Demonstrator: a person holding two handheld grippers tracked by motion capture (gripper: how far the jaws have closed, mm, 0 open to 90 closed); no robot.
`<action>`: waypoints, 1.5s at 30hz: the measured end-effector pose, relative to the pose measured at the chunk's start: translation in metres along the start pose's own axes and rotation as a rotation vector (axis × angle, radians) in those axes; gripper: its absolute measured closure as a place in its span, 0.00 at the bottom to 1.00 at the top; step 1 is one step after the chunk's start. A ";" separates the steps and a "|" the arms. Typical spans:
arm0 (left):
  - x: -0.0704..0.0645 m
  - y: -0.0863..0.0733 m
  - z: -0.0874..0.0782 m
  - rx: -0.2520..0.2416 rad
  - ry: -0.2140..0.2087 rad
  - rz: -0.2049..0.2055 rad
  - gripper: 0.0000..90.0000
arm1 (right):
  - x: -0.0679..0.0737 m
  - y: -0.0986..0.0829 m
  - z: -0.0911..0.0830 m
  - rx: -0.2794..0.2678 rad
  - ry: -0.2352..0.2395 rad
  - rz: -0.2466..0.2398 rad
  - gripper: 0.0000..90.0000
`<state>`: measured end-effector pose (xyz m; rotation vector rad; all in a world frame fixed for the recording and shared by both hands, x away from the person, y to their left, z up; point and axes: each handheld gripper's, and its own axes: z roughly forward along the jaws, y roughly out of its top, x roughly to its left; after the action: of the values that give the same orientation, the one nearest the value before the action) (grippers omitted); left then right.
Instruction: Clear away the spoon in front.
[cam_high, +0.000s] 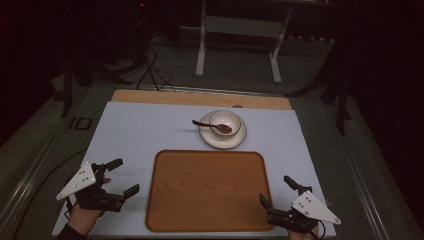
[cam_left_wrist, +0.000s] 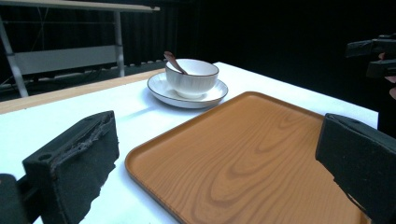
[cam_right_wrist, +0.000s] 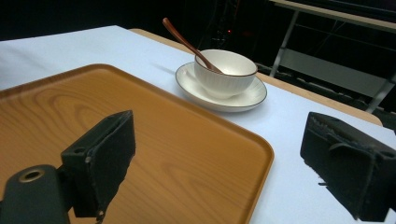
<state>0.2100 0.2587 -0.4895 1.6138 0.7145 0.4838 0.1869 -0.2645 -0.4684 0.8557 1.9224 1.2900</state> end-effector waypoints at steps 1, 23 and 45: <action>0.000 0.000 0.000 0.000 0.001 0.001 0.00 | 0.000 0.000 0.000 -0.001 0.000 -0.001 0.11; -0.037 0.049 0.020 0.080 -0.246 0.051 0.00 | 0.006 0.002 -0.002 -0.017 0.017 -0.023 0.11; -0.021 0.135 0.088 -0.034 -0.217 0.022 0.03 | 0.012 0.006 -0.006 -0.049 0.037 -0.039 0.11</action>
<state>0.2783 0.1719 -0.3703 1.6146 0.5231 0.3283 0.1764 -0.2560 -0.4627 0.7719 1.9185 1.3327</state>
